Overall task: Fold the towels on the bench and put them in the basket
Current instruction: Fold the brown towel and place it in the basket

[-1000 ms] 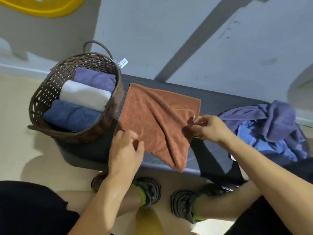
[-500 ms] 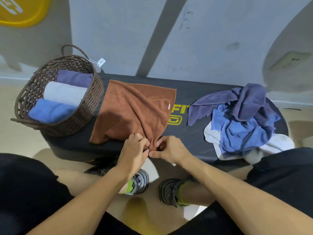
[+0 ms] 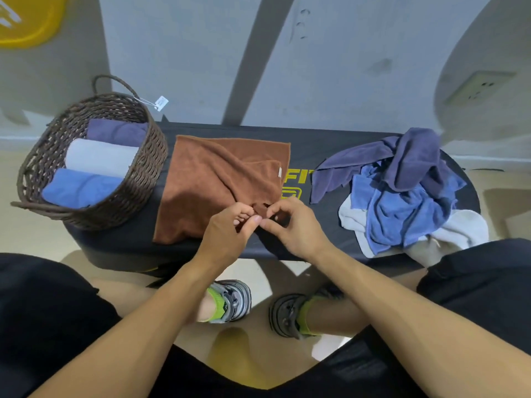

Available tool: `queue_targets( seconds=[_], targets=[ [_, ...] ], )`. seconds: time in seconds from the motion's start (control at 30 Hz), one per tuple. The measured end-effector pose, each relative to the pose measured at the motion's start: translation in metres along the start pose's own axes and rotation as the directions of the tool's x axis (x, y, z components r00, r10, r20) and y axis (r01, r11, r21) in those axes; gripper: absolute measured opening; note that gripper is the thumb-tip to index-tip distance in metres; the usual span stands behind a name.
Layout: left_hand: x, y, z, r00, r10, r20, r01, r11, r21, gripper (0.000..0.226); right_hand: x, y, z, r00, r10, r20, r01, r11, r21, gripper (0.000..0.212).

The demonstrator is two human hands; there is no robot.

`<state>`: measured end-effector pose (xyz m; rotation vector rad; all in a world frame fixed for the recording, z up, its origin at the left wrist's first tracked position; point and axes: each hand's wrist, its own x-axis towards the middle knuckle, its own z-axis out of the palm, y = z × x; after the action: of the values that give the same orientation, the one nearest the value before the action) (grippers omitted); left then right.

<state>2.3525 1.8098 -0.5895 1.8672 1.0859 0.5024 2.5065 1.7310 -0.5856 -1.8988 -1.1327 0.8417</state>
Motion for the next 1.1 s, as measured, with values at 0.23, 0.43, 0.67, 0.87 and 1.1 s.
queue_targets(
  seconds=[0.23,0.43,0.67,0.87,1.1],
  targets=[
    [0.013,-0.055,-0.077,0.932,-0.308,-0.19,0.362,0.805,0.471,0.038,0.001,0.006,0.006,1.0,-0.007,0.014,0.009,0.988,-0.155,0.035],
    [0.003,-0.079,-0.109,0.762,-0.608,-0.222,0.642,0.664,0.383,0.033,0.009,0.001,0.014,0.998,0.058,0.029,-0.048,0.962,-0.27,0.028],
    [0.004,-0.091,-0.115,0.706,-0.669,-0.232,0.708,0.67,0.224,0.014,0.017,0.005,-0.002,0.968,0.227,-0.111,-0.235,0.969,-0.069,0.038],
    [0.015,-0.086,-0.125,0.636,-0.761,-0.125,0.698,0.637,-0.328,0.007,0.017,0.01,-0.008,0.957,0.275,-0.087,-0.264,0.957,0.121,0.042],
    [0.01,-0.09,-0.129,0.606,-0.783,-0.14,0.666,0.596,-0.449,0.01,0.012,0.0,-0.015,0.999,0.049,0.0,-0.048,0.979,0.196,0.028]
  ],
)
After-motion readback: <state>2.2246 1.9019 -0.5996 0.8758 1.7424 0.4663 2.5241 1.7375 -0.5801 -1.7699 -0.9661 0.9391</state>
